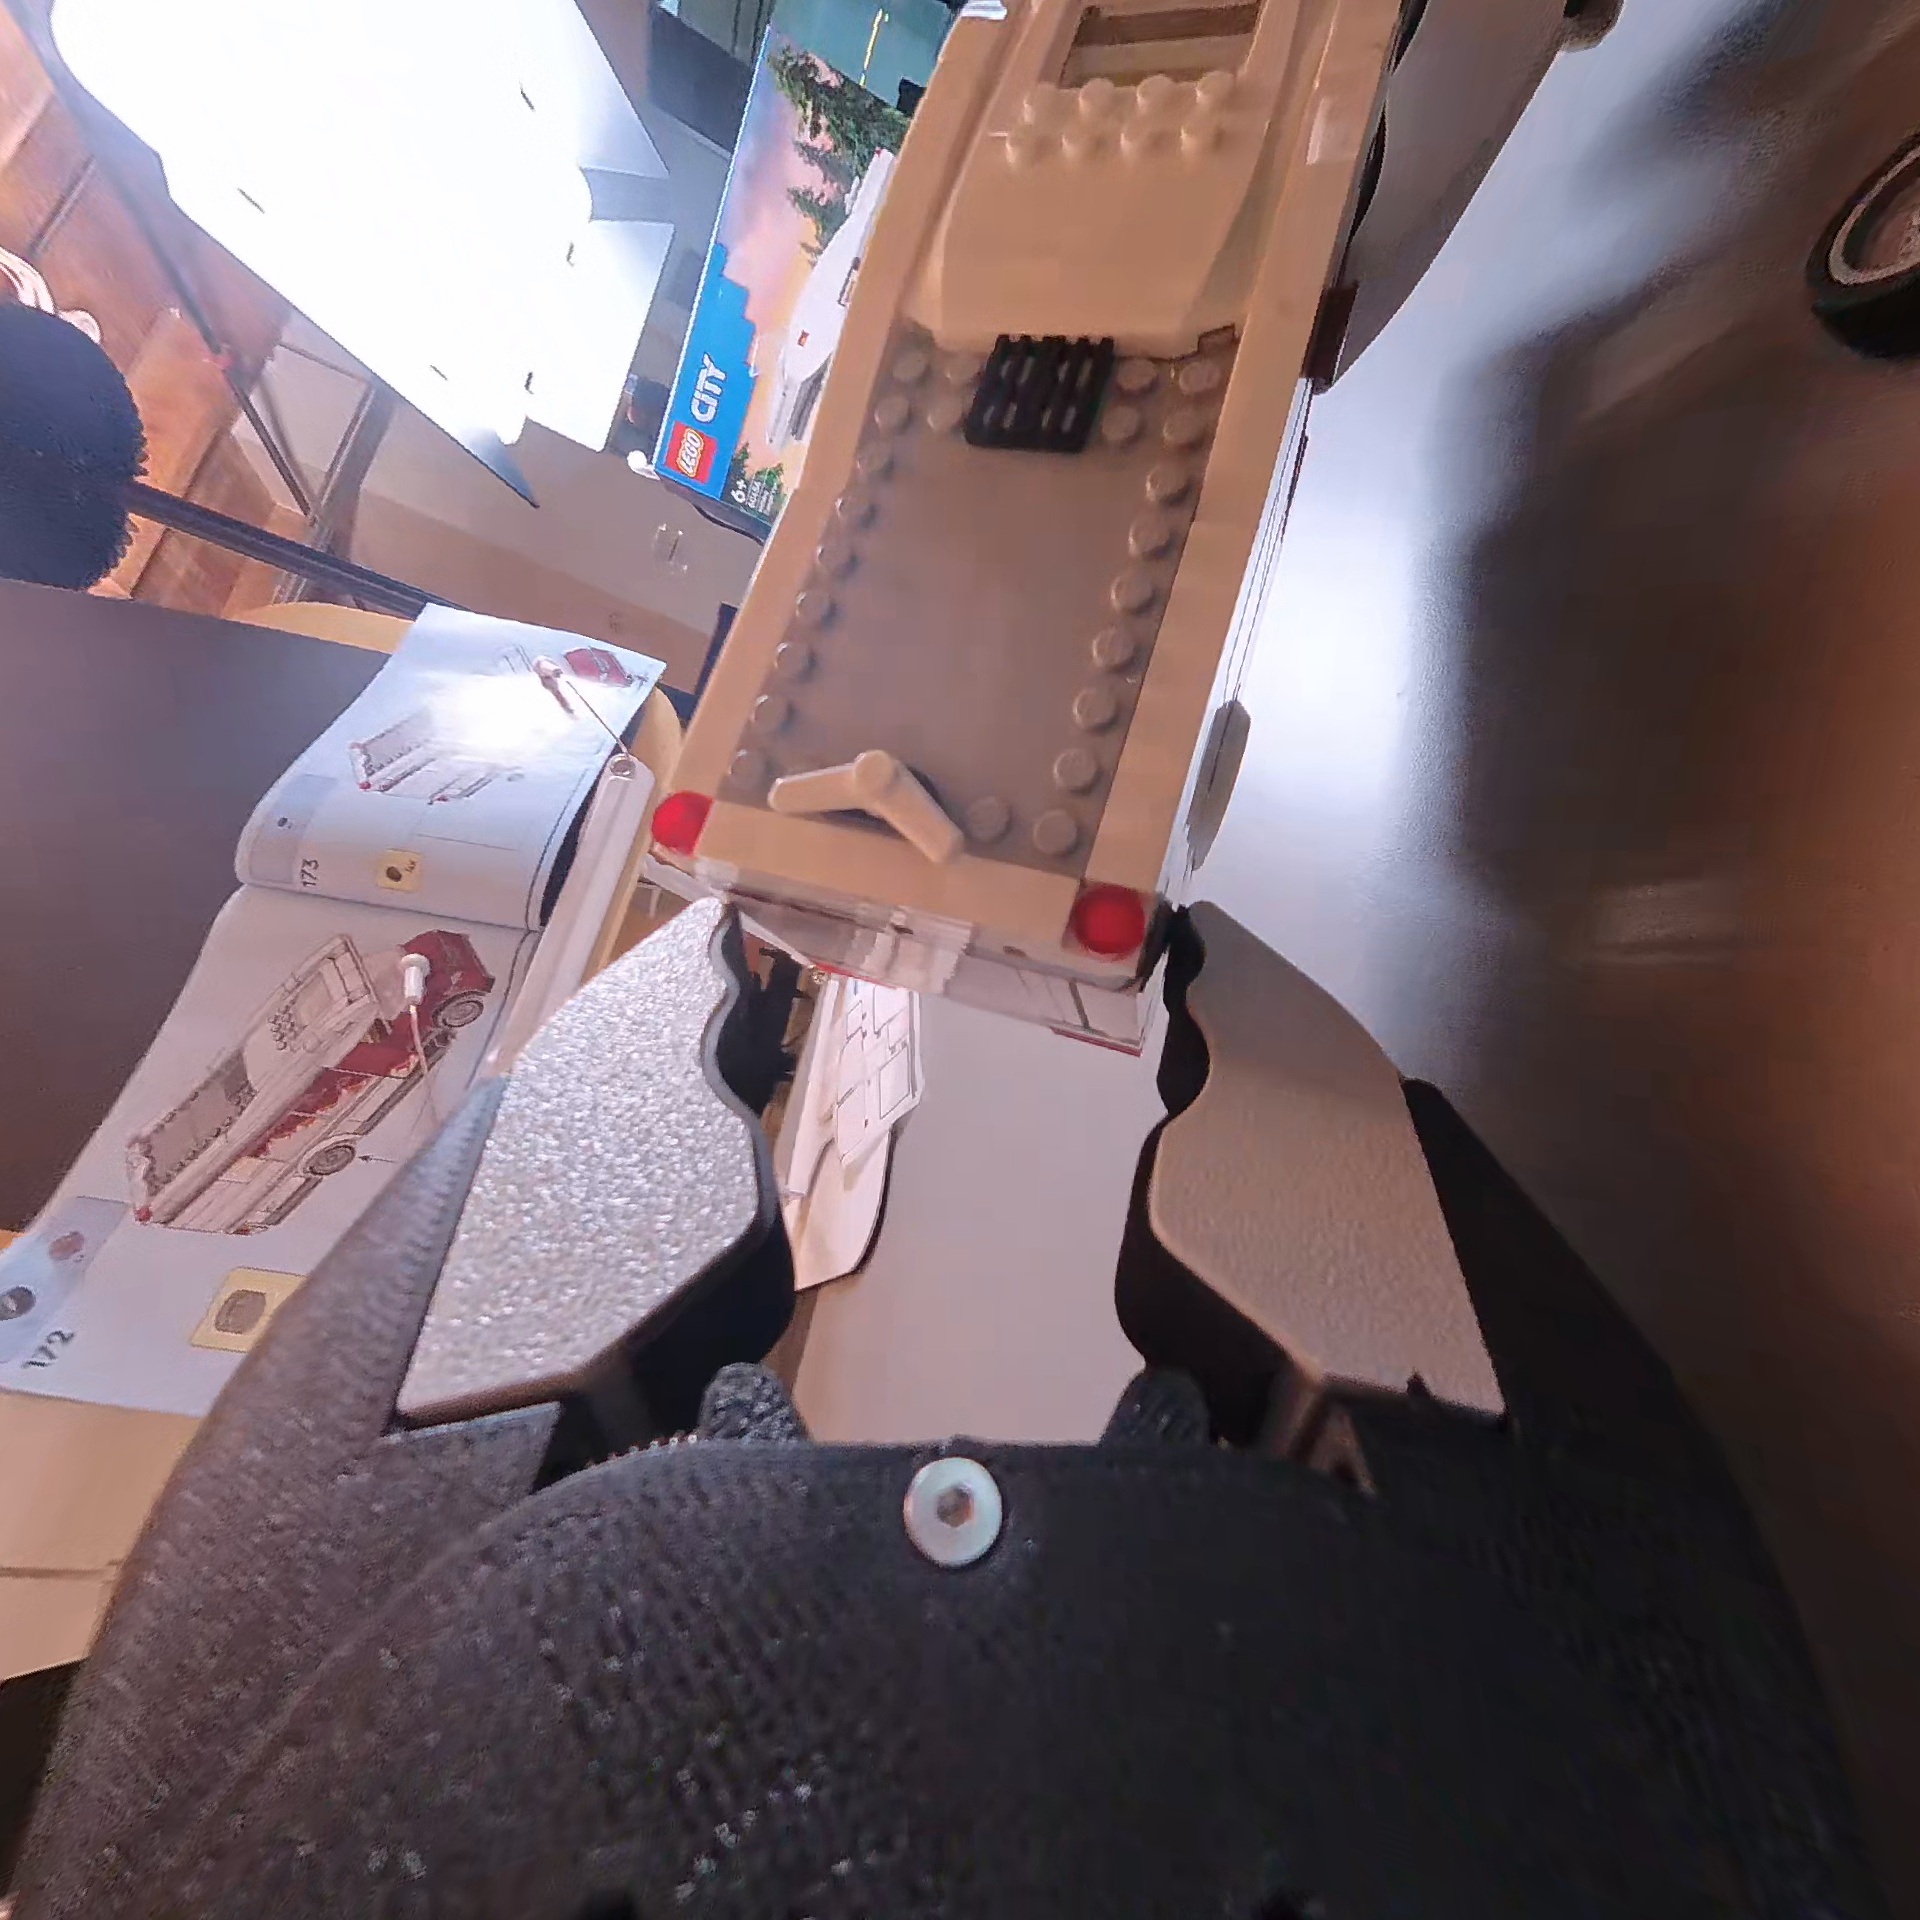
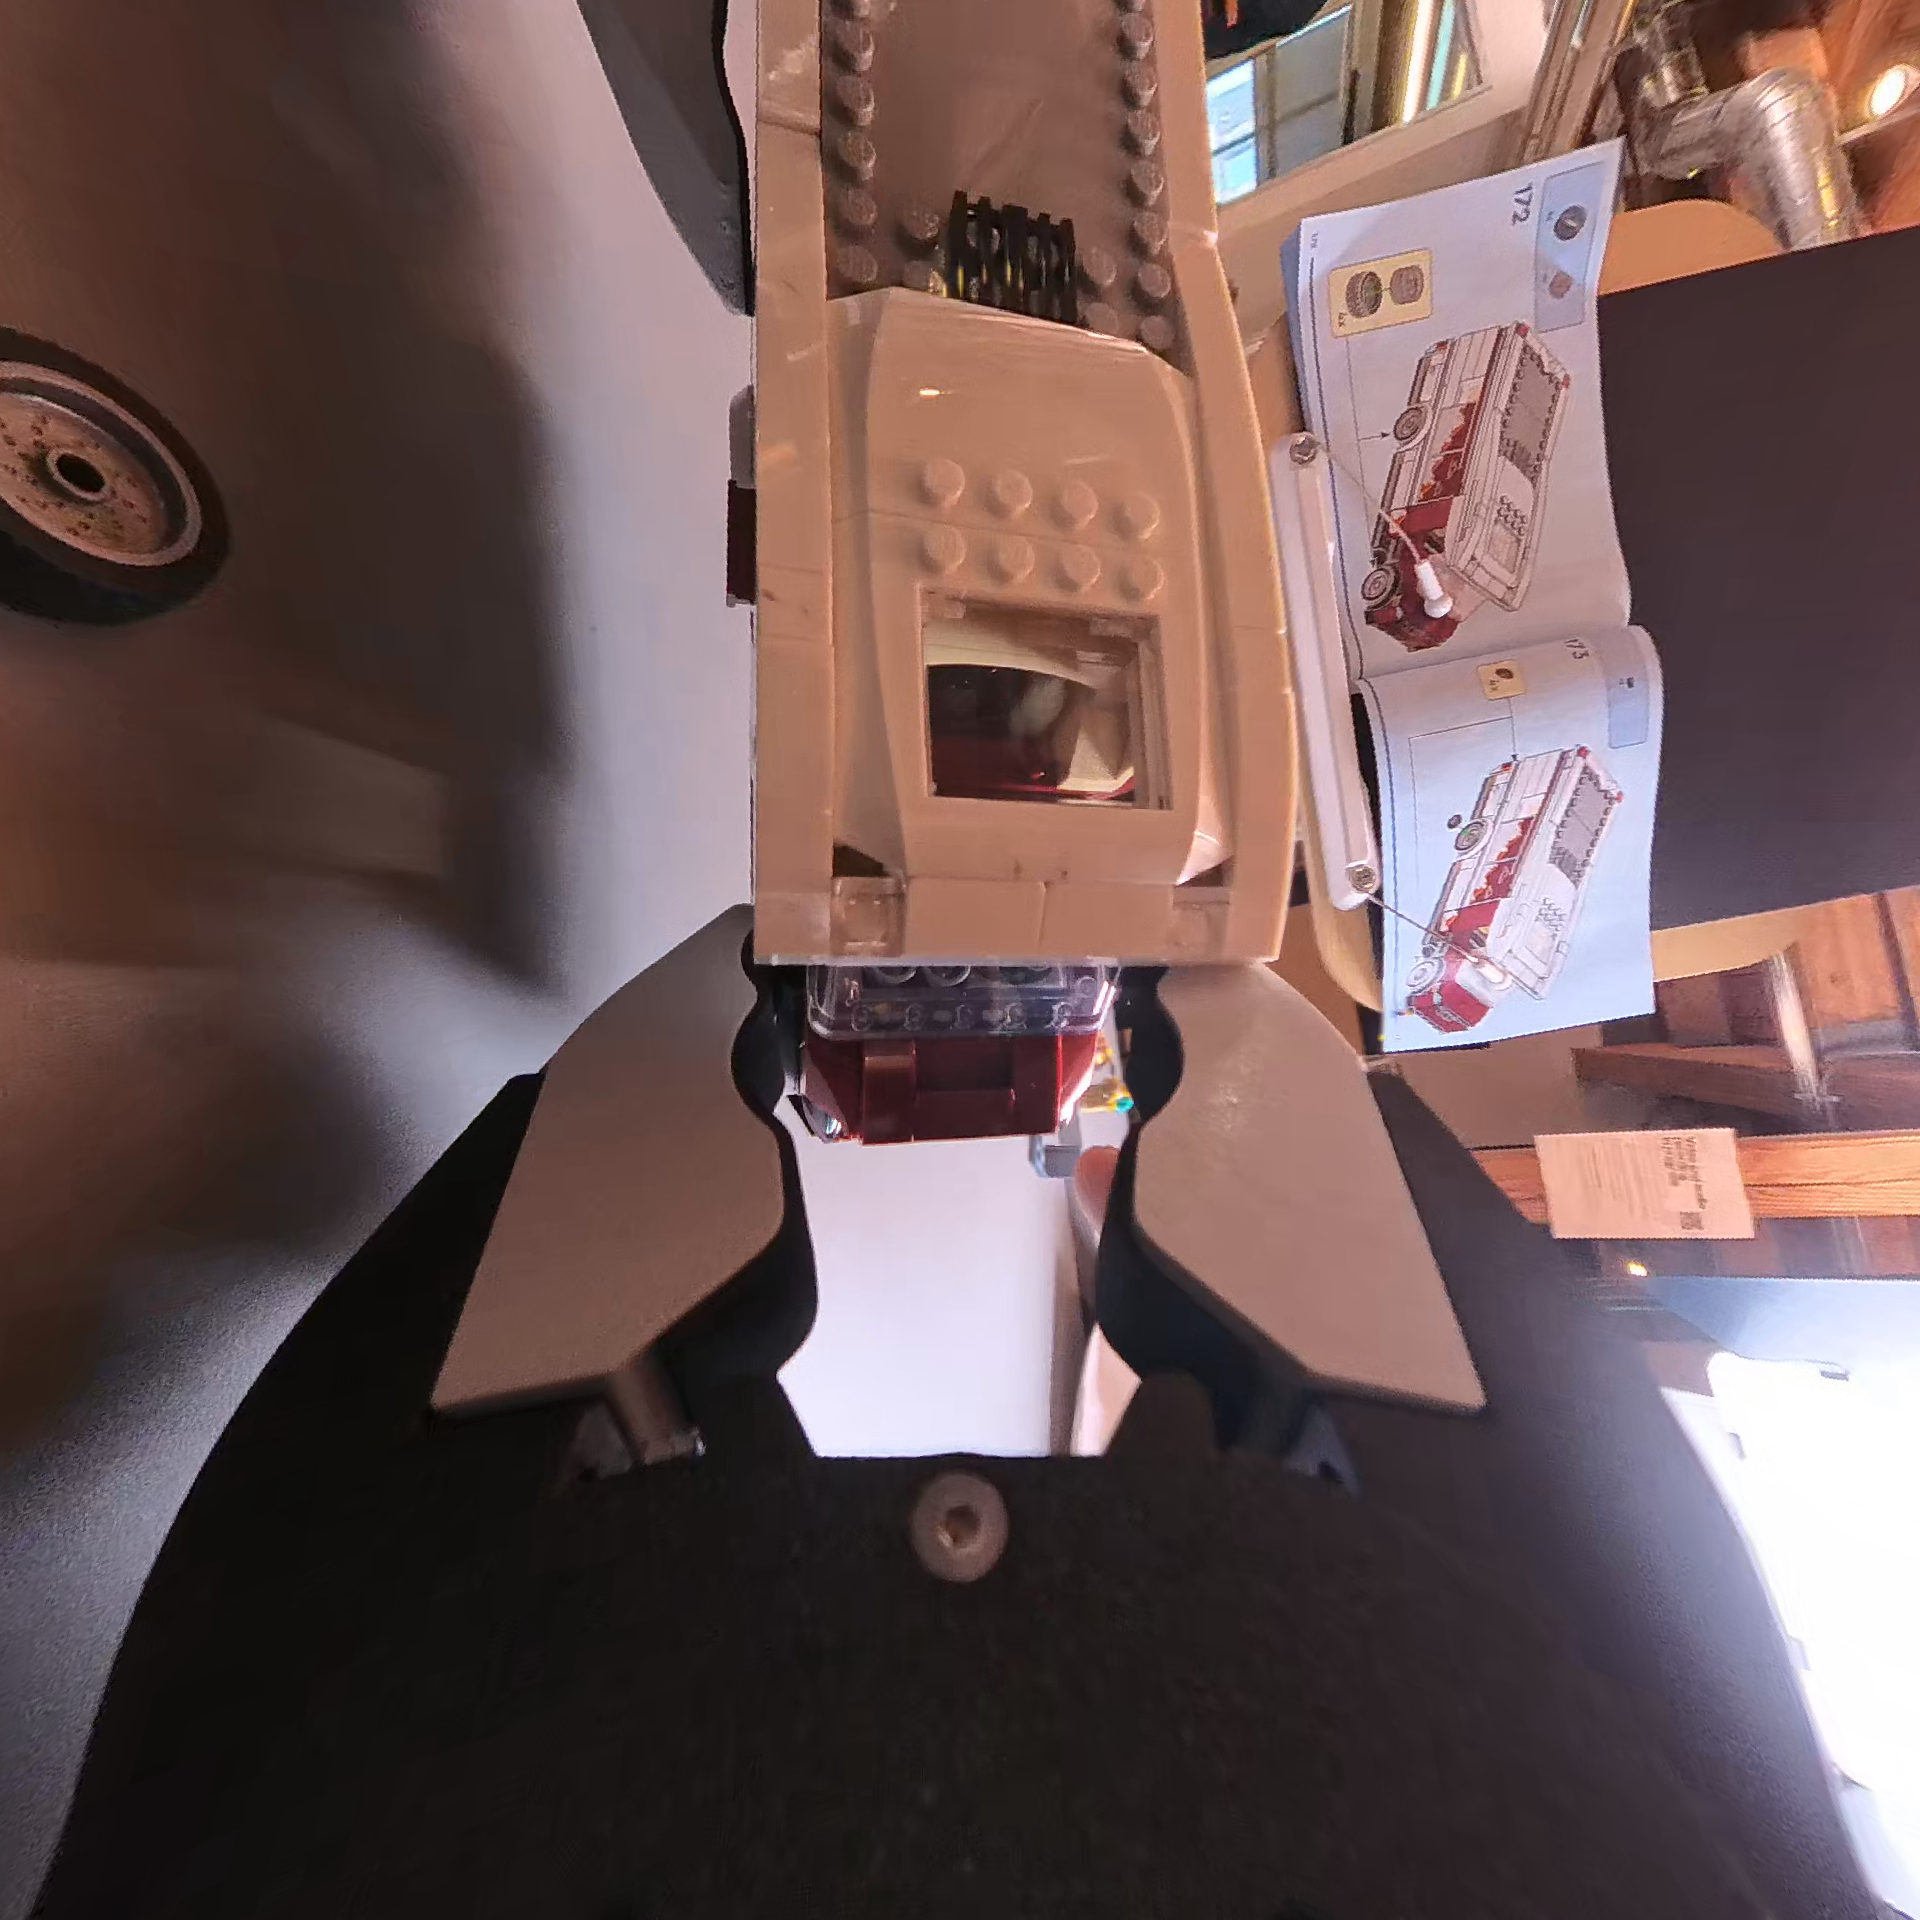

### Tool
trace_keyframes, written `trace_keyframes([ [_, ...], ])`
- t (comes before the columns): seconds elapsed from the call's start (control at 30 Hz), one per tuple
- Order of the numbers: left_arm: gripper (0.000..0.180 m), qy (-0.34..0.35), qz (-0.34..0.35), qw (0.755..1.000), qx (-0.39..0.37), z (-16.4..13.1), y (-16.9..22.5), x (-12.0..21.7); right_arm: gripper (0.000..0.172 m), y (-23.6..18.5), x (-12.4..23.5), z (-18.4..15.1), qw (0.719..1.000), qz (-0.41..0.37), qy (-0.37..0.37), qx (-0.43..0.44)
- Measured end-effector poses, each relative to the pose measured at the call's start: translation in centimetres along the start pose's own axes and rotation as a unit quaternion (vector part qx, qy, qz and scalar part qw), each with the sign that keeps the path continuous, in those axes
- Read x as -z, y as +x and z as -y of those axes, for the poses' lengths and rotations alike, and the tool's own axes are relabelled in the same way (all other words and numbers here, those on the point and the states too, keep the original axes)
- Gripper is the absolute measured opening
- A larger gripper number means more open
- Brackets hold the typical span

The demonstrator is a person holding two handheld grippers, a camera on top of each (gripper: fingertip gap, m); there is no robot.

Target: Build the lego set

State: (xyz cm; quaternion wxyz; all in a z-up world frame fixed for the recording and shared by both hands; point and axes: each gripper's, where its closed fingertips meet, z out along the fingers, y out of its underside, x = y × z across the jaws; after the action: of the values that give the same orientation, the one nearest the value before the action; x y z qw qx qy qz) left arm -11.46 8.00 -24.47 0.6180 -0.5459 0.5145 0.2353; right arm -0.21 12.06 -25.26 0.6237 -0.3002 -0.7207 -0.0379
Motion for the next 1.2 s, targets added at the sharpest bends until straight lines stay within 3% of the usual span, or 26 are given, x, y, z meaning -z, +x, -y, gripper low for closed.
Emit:
trace_keyframes([
  [0.1, 0.078, -0.022, -0.079, 0.992, 0.094, -0.3, 0.7, -0.1, 0.064, -0.7, -0.1, -0.1, 0.99, 0.109, -0.008, -0.09],
  [0.17, 0.077, -0.058, -0.188, 0.952, 0.233, -0.5, 1.7, 0.0, 0.064, -1.5, 0.2, -0.1, 0.946, 0.25, -0.027, -0.207],
  [0.2, 0.077, -0.069, -0.253, 0.915, 0.307, 0.0, 2.4, 0.5, 0.064, -2.3, 0.7, -0.1, 0.898, 0.342, -0.053, -0.271],
  [0.27, 0.075, -0.101, -0.377, 0.799, 0.458, 1.3, 3.4, 1.7, 0.064, -3.5, 2.3, 0.4, 0.777, 0.5, -0.09, -0.371],
  [0.33, 0.074, -0.118, -0.448, 0.695, 0.549, 2.2, 3.8, 2.5, 0.064, -4.3, 3.4, 0.8, 0.683, 0.591, -0.113, -0.414],
  [0.4, 0.073, -0.14, -0.49, 0.617, 0.599, 2.4, 4.4, 3.0, 0.064, -4.5, 4.0, 1.2, 0.613, 0.642, -0.119, -0.445],
  [0.47, 0.073, -0.149, -0.501, 0.578, 0.627, 2.2, 4.9, 3.1, 0.064, -4.3, 3.6, 1.1, 0.58, 0.656, -0.12, -0.467],
  [0.53, 0.074, -0.15, -0.497, 0.554, 0.651, 1.9, 5.0, 2.9, 0.063, -3.9, 2.8, 0.7, 0.583, 0.644, -0.113, -0.482],
  [0.6, 0.074, -0.145, -0.484, 0.548, 0.666, 1.5, 4.8, 2.6, 0.063, -3.5, 1.9, 0.5, 0.6, 0.617, -0.098, -0.499],
  [0.67, 0.074, -0.14, -0.475, 0.552, 0.671, 1.3, 4.6, 2.5, 0.065, -3.2, 1.3, 0.4, 0.639, 0.58, -0.082, -0.499],
  [0.77, 0.076, -0.139, -0.468, 0.547, 0.68, 1.1, 4.6, 2.3, 0.066, -1.9, 0.8, -0.4, 0.727, 0.497, -0.065, -0.469],
  [0.87, 0.078, -0.134, -0.458, 0.532, 0.7, 0.7, 4.5, 2.0, 0.064, -1.5, 1.9, -0.1, 0.754, 0.474, -0.049, -0.451],
  [1.03, 0.078, -0.128, -0.45, 0.53, 0.707, 0.6, 4.4, 1.6, 0.061, -3.3, 1.1, -0.8, 0.843, 0.414, -0.08, -0.333],
  [1.1, 0.078, -0.126, -0.447, 0.526, 0.712, 0.6, 4.4, 1.6, 0.057, -3.4, 0.9, -0.9, 0.856, 0.403, -0.08, -0.313],
  [1.2, 0.081, -0.125, -0.442, 0.54, 0.705, 0.3, 4.3, 1.8, 0.056, -3.5, 1.0, -0.9, 0.844, 0.422, -0.074, -0.323],
])
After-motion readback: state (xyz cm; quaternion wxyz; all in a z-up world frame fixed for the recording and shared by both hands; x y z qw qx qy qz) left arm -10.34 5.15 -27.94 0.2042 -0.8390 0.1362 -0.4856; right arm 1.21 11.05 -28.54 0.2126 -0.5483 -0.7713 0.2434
